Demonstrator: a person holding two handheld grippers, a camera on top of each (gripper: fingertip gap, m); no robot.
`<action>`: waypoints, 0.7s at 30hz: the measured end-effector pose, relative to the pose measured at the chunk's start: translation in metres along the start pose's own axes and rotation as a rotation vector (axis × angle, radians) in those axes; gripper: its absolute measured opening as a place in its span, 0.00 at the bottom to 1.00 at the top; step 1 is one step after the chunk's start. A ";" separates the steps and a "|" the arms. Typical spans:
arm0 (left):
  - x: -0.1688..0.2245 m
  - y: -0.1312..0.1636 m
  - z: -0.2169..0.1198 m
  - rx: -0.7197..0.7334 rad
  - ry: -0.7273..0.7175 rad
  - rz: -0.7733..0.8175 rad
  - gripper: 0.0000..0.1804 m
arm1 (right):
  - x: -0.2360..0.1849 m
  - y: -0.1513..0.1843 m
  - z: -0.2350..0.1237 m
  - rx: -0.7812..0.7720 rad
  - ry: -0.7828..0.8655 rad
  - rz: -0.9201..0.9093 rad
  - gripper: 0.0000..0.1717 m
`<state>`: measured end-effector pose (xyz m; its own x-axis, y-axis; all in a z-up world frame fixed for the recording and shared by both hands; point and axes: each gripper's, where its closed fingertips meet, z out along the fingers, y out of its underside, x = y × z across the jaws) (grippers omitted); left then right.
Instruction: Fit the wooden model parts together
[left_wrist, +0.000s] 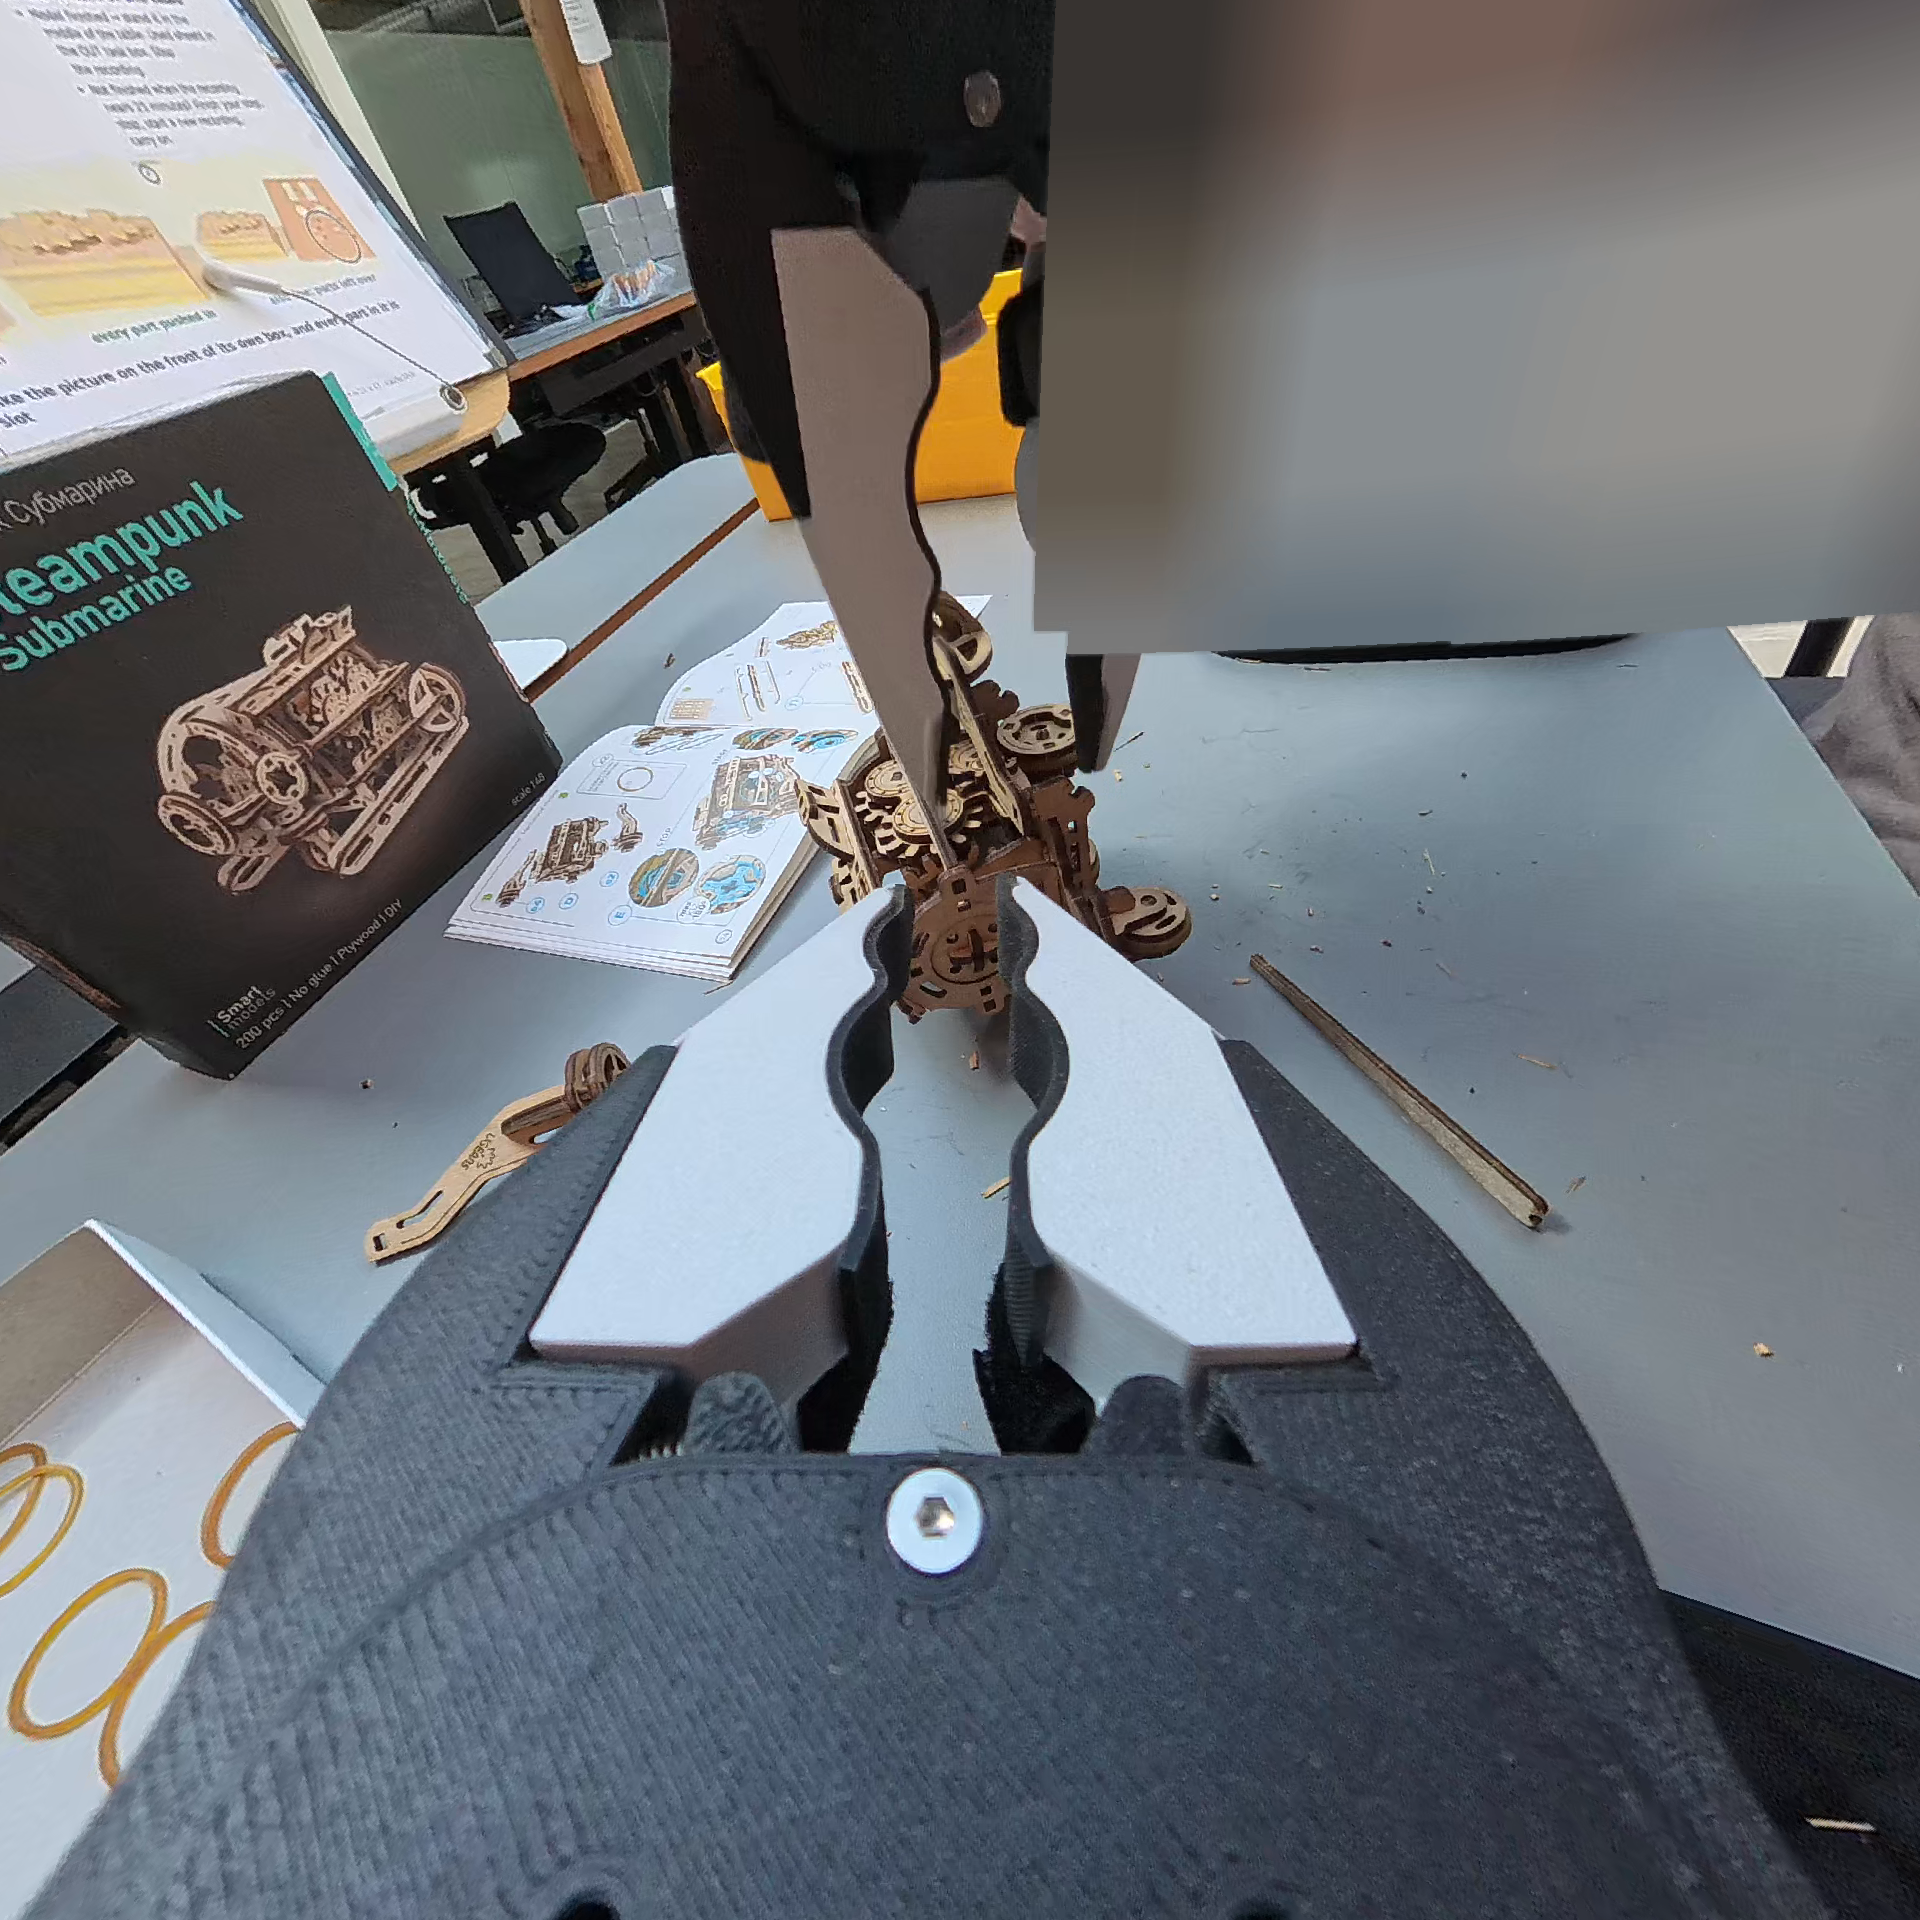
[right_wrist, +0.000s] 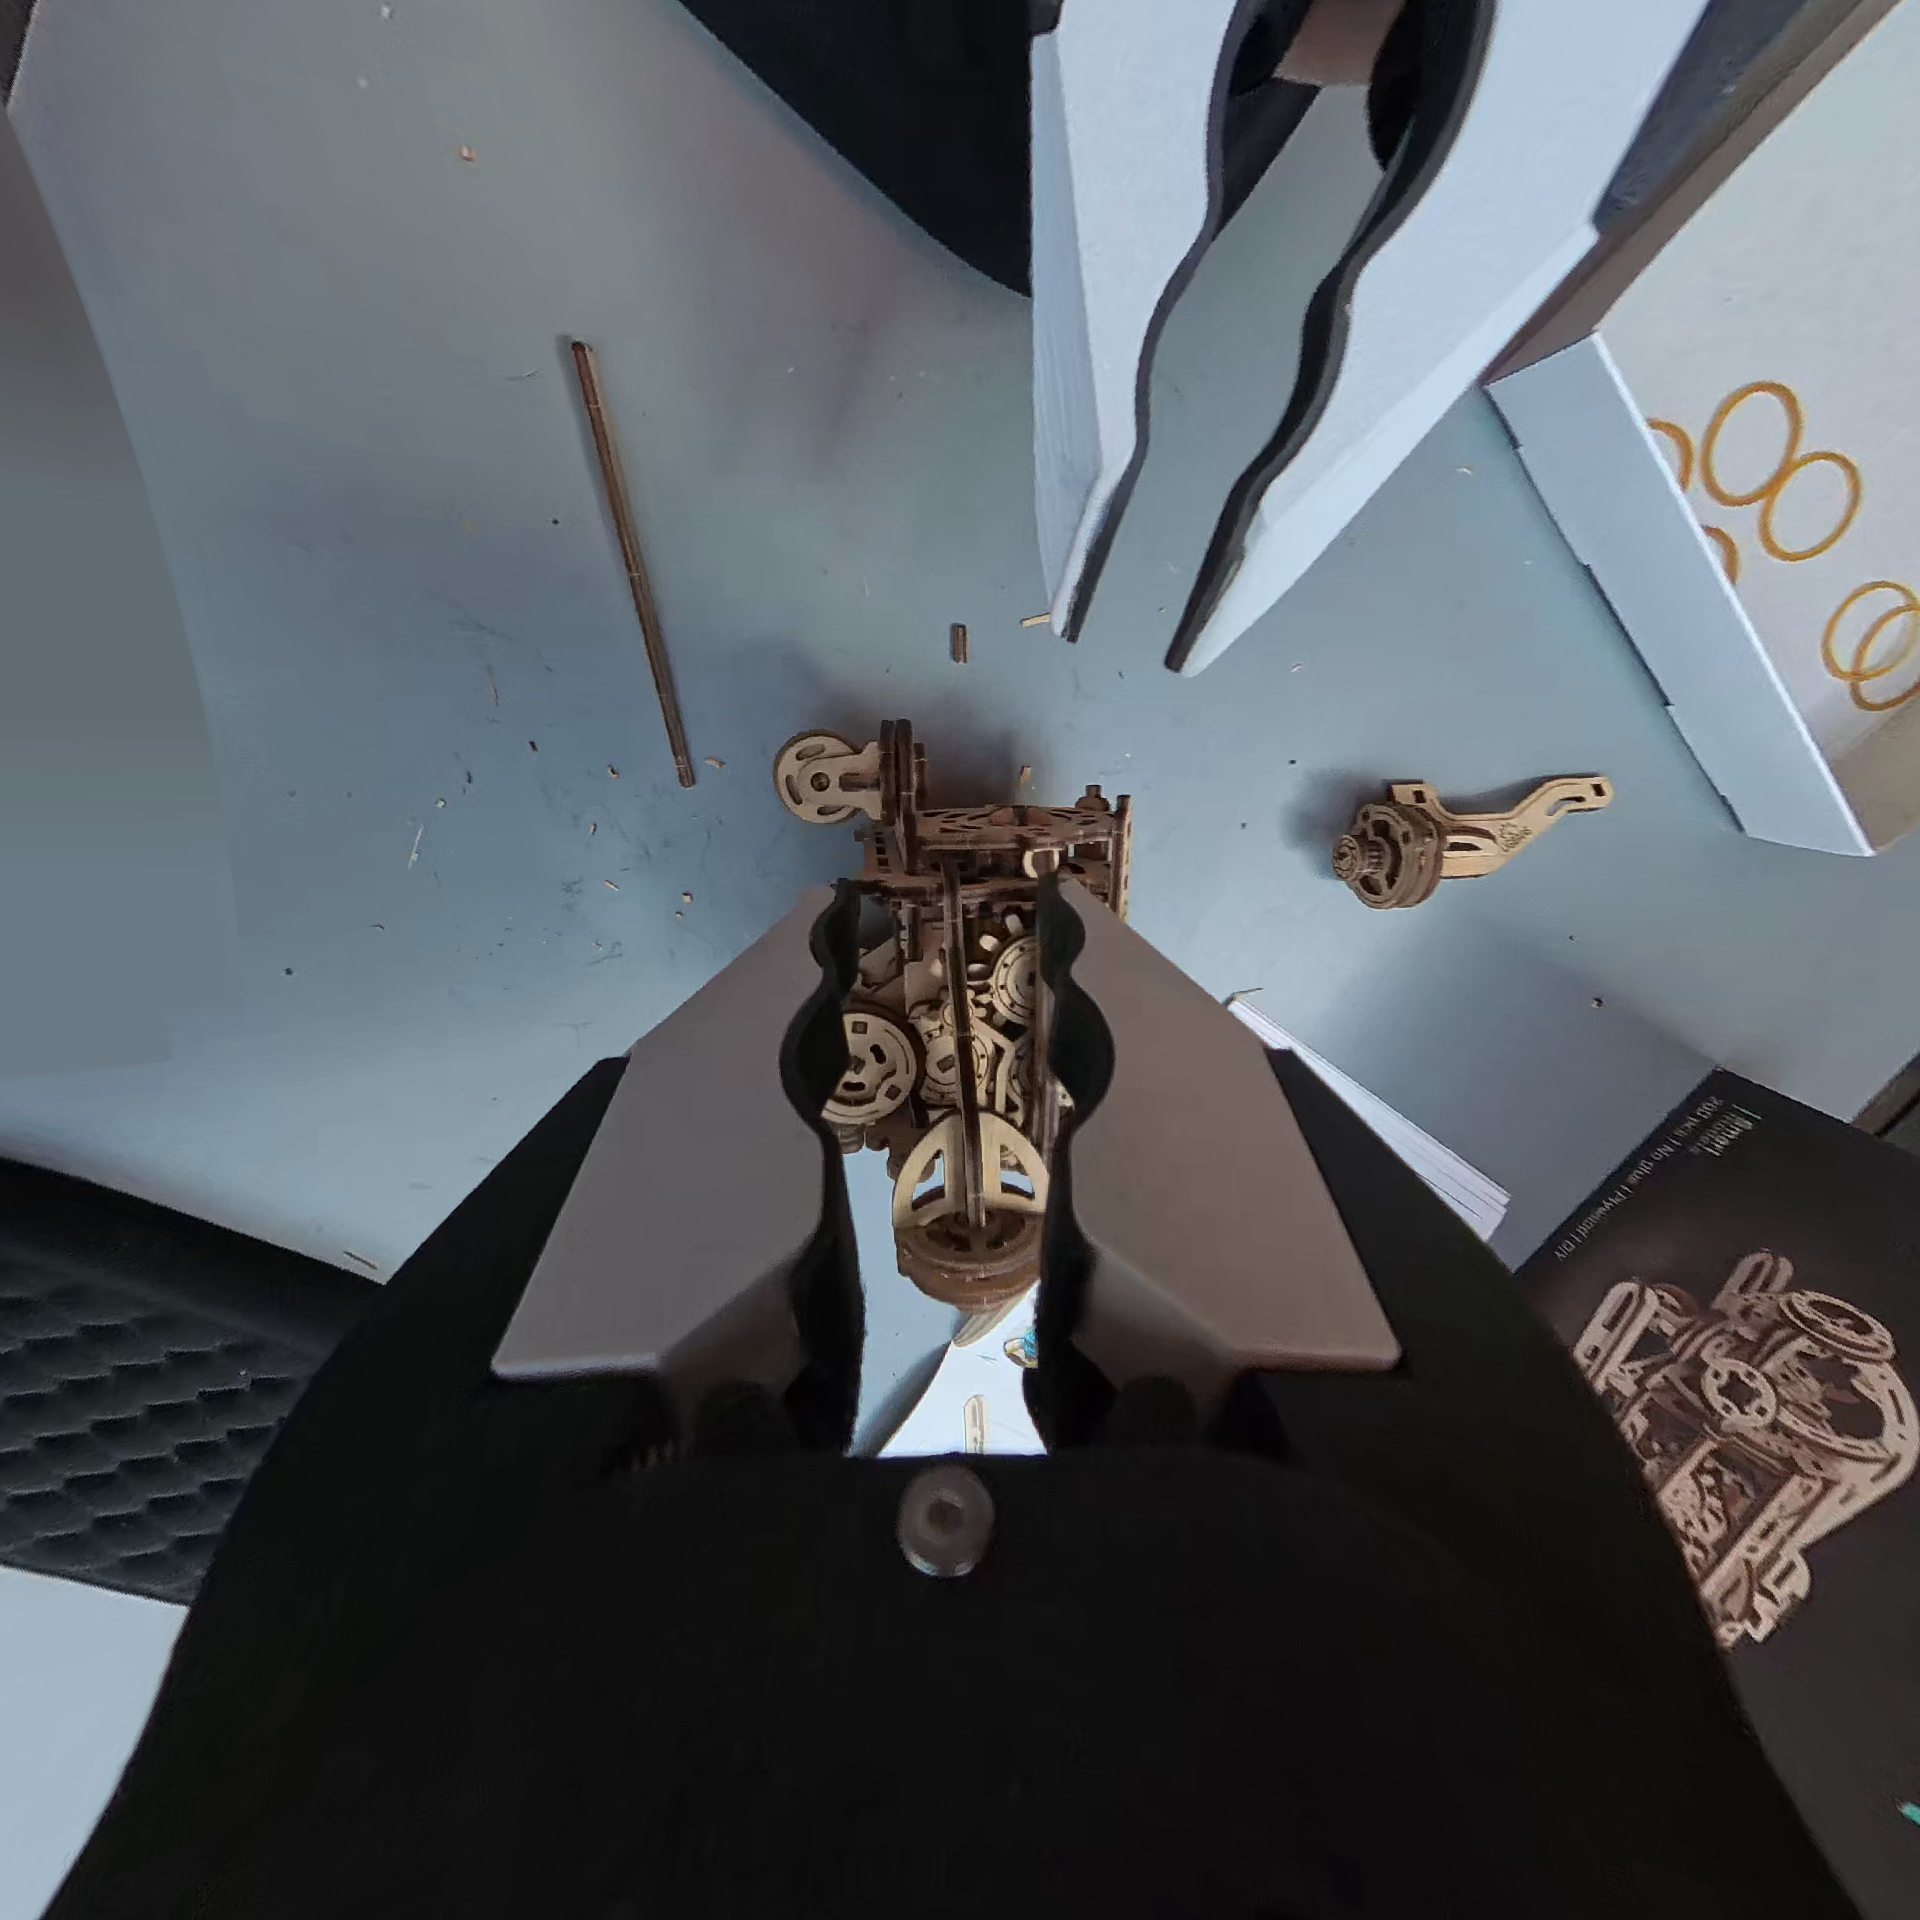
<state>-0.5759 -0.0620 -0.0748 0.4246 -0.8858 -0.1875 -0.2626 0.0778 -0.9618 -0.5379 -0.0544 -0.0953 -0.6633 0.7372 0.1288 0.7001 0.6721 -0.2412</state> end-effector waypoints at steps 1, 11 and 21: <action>0.000 0.000 0.000 -0.002 -0.002 0.003 0.08 | 0.002 -0.002 -0.007 0.031 0.026 0.000 0.21; 0.016 -0.029 0.023 -0.056 -0.084 -0.009 0.18 | -0.005 0.038 -0.058 0.292 0.201 0.047 0.25; 0.014 -0.003 0.053 -0.223 -0.159 -0.099 0.20 | -0.003 0.065 -0.048 0.513 0.265 0.232 0.28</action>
<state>-0.5229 -0.0507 -0.0854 0.5837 -0.7998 -0.1403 -0.3891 -0.1238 -0.9128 -0.4777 -0.0093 -0.0649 -0.3745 0.8967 0.2361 0.5581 0.4213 -0.7148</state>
